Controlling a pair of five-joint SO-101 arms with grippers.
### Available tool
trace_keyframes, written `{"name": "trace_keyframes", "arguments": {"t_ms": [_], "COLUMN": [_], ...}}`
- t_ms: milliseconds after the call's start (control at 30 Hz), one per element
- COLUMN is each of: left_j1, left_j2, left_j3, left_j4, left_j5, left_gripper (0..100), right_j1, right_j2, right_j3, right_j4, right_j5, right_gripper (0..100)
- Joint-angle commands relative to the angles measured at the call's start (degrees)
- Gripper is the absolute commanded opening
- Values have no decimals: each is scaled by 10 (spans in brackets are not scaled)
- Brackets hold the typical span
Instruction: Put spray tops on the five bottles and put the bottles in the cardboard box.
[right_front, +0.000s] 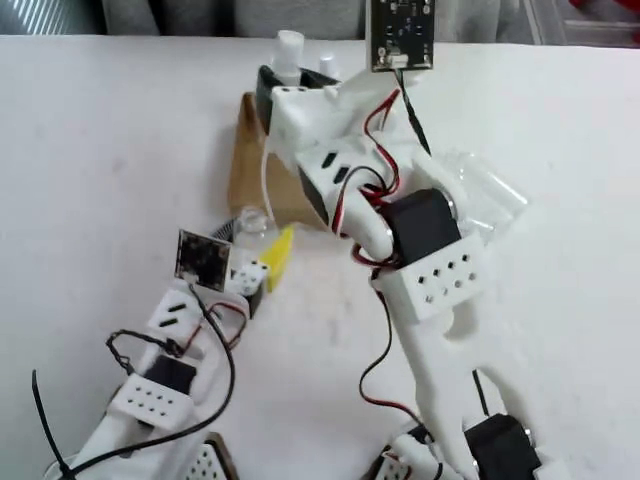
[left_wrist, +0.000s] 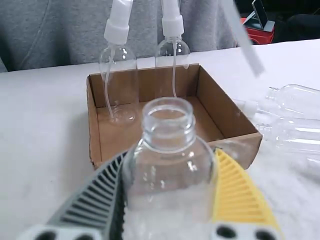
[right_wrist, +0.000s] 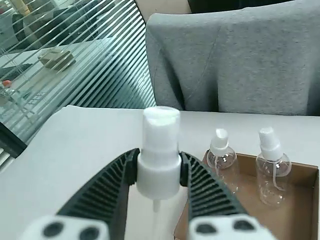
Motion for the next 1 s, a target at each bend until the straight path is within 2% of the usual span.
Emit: {"name": "trace_keyframes", "arguments": {"t_ms": [0, 267, 833, 967], "left_j1": [-2, -2, -2, -2], "left_j2": [-9, -9, -9, -9], "left_j3": [-1, -1, -1, -1], "left_j4": [1, 1, 1, 1], "left_j5": [-4, -4, -4, -4], "left_gripper": [55, 55, 55, 55], "right_j1": [-3, -12, -33, -33], "right_j2": [-21, -21, -15, -21], "right_j3": [8, 53, 68, 96], "right_j4": [-36, -103, -110, -140], "right_j5": [-7, -7, -7, -7], "right_gripper": [17, 17, 17, 17]}}
